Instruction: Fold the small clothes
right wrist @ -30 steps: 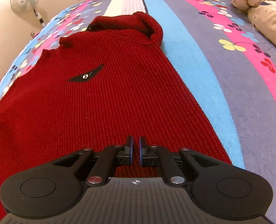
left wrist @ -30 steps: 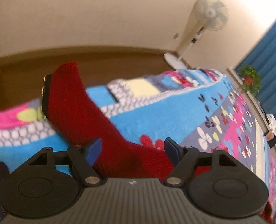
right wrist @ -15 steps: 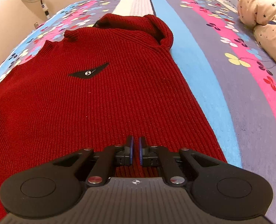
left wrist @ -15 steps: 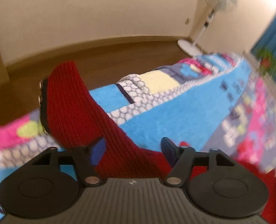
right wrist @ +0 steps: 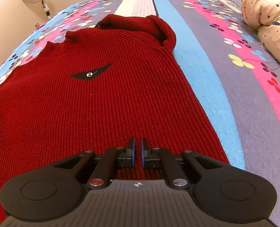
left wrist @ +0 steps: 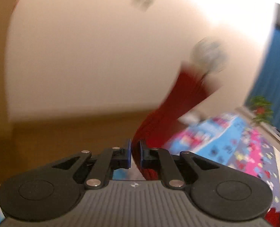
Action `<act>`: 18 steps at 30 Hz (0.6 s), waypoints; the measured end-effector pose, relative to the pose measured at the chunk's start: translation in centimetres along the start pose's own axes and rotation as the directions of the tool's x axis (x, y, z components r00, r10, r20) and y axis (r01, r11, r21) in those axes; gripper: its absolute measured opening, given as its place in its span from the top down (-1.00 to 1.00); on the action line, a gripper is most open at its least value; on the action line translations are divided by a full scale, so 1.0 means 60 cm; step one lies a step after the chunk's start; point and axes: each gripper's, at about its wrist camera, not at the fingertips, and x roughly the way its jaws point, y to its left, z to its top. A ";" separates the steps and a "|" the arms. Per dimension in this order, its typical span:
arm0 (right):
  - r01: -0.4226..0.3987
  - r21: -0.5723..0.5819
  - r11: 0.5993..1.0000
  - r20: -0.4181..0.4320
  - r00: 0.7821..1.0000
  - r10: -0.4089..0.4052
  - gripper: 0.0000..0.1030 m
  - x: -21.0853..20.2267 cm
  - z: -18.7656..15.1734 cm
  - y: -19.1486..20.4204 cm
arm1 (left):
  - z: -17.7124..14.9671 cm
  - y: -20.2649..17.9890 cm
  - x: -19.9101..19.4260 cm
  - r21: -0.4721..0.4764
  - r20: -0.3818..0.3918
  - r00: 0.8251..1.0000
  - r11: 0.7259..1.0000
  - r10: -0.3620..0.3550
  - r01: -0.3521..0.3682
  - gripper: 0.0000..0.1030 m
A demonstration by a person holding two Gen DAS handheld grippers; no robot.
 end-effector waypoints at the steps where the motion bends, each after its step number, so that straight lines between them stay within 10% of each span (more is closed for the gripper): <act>1: 0.000 0.001 1.000 0.000 1.000 0.000 0.88 0.000 0.000 0.000 | -0.004 0.017 0.015 -0.046 -0.056 0.997 0.997 0.062 -0.064 0.81; 5: -0.004 0.004 1.000 -0.002 1.000 0.004 0.88 -0.003 0.001 -0.003 | -0.015 0.046 0.032 -0.105 -0.163 0.974 0.979 0.159 -0.177 0.78; 12: -0.006 0.007 1.000 -0.002 1.000 0.006 0.88 -0.002 0.001 -0.005 | -0.042 -0.065 -0.014 0.158 -0.046 0.998 0.987 -0.034 0.041 0.40; 15: -0.009 0.009 1.000 -0.003 1.000 0.009 0.88 -0.002 0.001 -0.006 | -0.055 -0.039 0.027 0.032 -0.191 0.981 0.999 0.007 -0.001 0.36; 18: -0.008 0.004 1.000 -0.003 1.000 0.008 0.88 0.000 0.001 -0.005 | -0.065 0.019 0.086 -0.206 -0.376 0.924 0.978 -0.070 -0.010 0.35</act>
